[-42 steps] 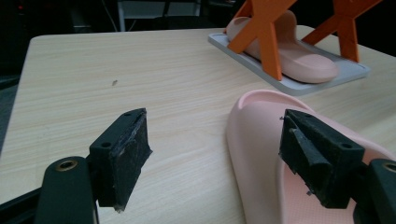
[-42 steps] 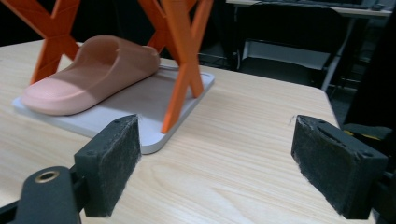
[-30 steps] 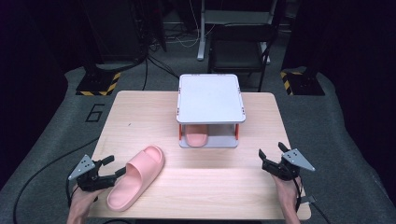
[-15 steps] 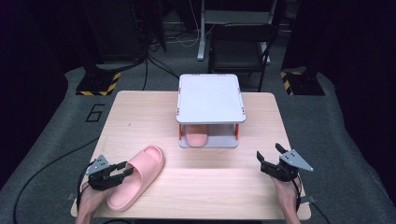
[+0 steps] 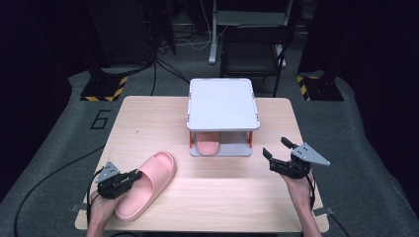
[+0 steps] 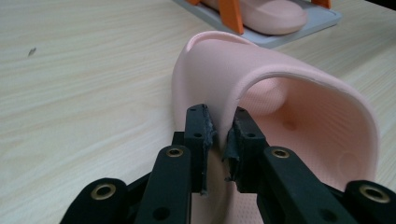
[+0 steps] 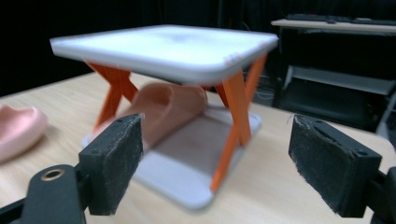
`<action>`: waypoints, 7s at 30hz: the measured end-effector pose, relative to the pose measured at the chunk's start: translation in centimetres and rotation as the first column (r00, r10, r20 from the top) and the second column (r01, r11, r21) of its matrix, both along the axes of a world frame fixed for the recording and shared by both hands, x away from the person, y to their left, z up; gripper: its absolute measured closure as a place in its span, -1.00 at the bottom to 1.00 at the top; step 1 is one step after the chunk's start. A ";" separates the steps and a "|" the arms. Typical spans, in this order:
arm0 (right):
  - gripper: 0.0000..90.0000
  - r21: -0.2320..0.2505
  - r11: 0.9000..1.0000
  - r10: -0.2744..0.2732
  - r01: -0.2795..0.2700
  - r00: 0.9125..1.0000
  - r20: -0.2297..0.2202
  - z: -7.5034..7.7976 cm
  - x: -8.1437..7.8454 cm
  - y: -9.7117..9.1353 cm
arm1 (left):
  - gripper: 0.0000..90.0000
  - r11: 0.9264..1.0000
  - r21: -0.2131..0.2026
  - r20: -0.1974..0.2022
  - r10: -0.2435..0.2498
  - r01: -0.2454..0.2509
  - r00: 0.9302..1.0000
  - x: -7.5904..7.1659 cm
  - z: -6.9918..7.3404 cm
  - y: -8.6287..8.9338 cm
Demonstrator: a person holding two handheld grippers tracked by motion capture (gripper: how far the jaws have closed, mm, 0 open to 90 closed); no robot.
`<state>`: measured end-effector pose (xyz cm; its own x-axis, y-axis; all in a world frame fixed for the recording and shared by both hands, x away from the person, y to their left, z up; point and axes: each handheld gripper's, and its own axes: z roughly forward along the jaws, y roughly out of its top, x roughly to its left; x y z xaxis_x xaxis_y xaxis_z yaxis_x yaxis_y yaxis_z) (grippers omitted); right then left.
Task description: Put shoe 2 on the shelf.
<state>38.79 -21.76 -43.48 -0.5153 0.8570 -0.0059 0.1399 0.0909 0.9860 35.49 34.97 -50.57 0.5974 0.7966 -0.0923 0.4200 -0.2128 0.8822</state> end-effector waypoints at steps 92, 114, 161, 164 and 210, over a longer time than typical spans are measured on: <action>-0.57 -0.088 0.981 0.154 -0.174 0.968 -0.198 4.4 12.1 6.4 | -0.57 0.908 0.120 -0.003 -0.405 0.403 0.914 6.6 -0.9 -25.8; -0.57 -0.091 0.978 0.167 -0.187 0.967 -0.192 4.3 12.1 6.3 | -0.50 0.969 0.040 0.029 -0.245 0.244 0.969 9.5 -0.8 -28.5; -0.58 -0.056 0.984 0.158 -0.169 0.975 -0.158 4.4 11.3 6.2 | -0.61 0.957 -0.106 0.142 -0.255 0.271 0.956 5.6 4.5 -19.2; -0.63 -0.048 0.986 0.154 -0.161 0.981 -0.114 4.6 9.8 5.7 | -0.66 0.974 -0.067 0.178 -0.204 0.218 0.963 4.7 5.0 -15.8; -0.65 0.022 0.993 -0.118 0.120 0.991 -0.055 -6.2 -2.5 -2.5 | -0.66 0.967 -0.144 0.175 0.234 -0.211 0.956 1.7 1.5 0.1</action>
